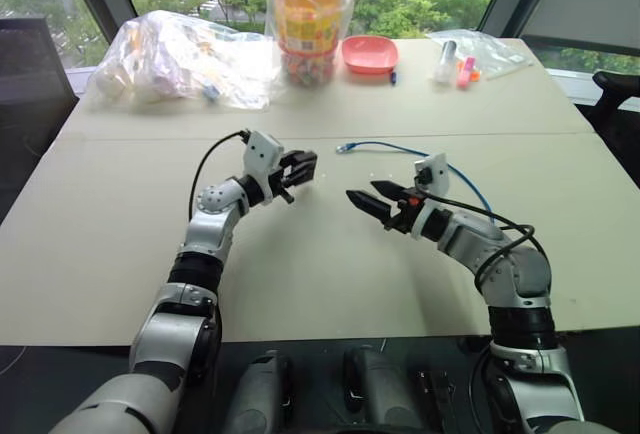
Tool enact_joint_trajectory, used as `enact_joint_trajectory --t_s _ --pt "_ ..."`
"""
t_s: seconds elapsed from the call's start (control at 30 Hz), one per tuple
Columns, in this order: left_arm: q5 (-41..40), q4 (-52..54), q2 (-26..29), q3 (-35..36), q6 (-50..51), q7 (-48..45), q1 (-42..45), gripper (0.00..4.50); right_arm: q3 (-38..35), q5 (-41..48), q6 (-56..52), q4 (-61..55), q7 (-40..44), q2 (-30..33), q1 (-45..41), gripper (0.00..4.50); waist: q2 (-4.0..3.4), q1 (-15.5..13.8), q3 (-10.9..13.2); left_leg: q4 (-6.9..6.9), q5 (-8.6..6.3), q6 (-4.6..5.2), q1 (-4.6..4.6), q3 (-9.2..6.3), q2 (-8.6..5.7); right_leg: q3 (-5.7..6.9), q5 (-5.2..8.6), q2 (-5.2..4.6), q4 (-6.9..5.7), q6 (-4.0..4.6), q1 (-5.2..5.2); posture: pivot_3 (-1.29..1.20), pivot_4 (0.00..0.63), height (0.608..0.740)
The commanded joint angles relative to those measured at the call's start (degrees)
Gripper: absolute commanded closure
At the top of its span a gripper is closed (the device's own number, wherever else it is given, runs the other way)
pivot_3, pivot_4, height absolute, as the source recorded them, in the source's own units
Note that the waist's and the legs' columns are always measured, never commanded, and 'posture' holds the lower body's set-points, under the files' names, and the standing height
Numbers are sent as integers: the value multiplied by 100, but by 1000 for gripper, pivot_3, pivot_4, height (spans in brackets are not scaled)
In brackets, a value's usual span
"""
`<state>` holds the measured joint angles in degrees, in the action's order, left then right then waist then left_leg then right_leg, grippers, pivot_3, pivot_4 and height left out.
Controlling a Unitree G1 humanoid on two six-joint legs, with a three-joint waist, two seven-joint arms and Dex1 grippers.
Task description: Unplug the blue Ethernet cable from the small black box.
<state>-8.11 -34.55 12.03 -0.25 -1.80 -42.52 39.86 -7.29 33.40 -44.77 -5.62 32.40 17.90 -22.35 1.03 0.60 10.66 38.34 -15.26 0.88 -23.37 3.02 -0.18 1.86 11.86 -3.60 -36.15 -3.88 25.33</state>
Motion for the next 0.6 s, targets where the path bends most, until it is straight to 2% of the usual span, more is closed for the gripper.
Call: enact_joint_trajectory --t_s 0.03,0.13,0.27,0.4,0.53,0.6 --pt "29 250 -6 -85 -122 -11 -3 1312 -158 22 101 -160 -176 16 35 0 0 -4 0 0 0 0 0 1 0 0 0 0 0 0 -1 0 150 740" --pt "30 358 38 -121 -48 -11 -50 16 -194 7 172 -132 -204 82 31 0 0 -2 0 0 0 1 -3 3 -2 0 0 -1 2 -1 0 0 150 740" --pt "-394 1200 272 -4 818 -304 -228 16 -310 35 216 -195 -179 244 82 0 0 6 0 -1 -2 4 -5 3 -2 0 0 1 4 -1 1 0 150 740" --pt "-837 2391 773 167 1892 -452 -520 16 -528 265 167 -465 -1 477 289 0 0 9 0 -1 -2 4 -4 1 0 0 1 2 3 -1 1 0 150 740" --pt "-2010 4066 1824 710 3664 -948 -1506 16 -927 522 435 -1068 218 698 849 0 -1 51 0 -8 -3 5 -2 1 2 -2 2 2 5 0 1 0 150 740" --pt "-2526 4556 2319 944 4561 -1012 -1990 16 -975 413 660 -1283 234 747 1207 0 -2 56 -1 -15 -4 7 -1 1 6 -3 5 4 7 0 3 0 150 740"
